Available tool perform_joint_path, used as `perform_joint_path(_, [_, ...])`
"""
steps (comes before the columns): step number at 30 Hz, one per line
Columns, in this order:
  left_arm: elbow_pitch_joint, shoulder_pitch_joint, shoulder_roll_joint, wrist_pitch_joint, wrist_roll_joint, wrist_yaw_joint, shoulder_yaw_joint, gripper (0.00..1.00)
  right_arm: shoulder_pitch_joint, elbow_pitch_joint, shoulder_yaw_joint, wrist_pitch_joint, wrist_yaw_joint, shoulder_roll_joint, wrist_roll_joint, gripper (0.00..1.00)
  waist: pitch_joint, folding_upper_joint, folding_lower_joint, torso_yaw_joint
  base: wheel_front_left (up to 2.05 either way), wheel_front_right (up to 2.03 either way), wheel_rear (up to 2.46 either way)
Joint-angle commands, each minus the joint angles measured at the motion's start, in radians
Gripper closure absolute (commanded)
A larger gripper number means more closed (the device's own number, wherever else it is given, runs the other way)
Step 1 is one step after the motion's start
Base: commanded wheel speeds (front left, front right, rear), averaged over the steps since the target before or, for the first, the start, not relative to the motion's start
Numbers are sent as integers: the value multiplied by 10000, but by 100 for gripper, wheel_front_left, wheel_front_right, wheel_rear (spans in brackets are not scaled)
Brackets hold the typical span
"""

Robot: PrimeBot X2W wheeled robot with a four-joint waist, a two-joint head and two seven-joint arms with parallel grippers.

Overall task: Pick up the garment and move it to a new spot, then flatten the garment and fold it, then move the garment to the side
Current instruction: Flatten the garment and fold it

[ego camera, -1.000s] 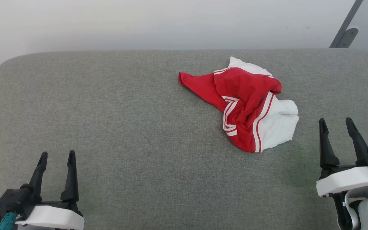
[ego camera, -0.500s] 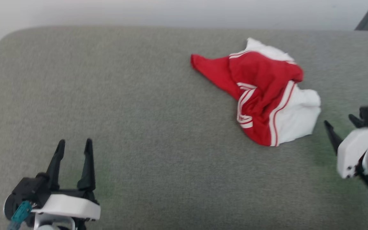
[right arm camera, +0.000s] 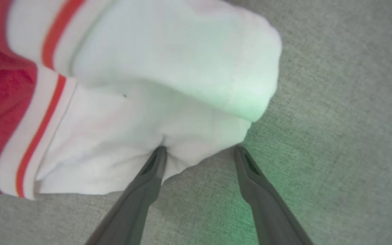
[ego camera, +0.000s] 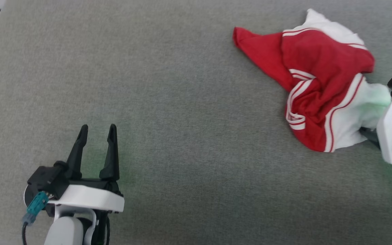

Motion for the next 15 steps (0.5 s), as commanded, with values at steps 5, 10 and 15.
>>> perform_joint_path(5, [97, -344, -82, -54, -67, -19, -63, 0, 300, 380, 698, 788, -3, -53, 304, 0, 344, 0, 0, 252, 0, 0, 0])
perform_joint_path(10, [176, -428, -127, -52, -93, -19, -63, 0, 226, 137, 350, 404, -14, -219, 464, 100, 388, 0, 0, 109, 0, 0, 0])
perform_joint_path(15, [156, -445, -106, -52, -114, -19, -42, 0, 664, -118, -707, -157, -29, -602, 278, 100, 349, 0, 0, -215, 0, 0, 0])
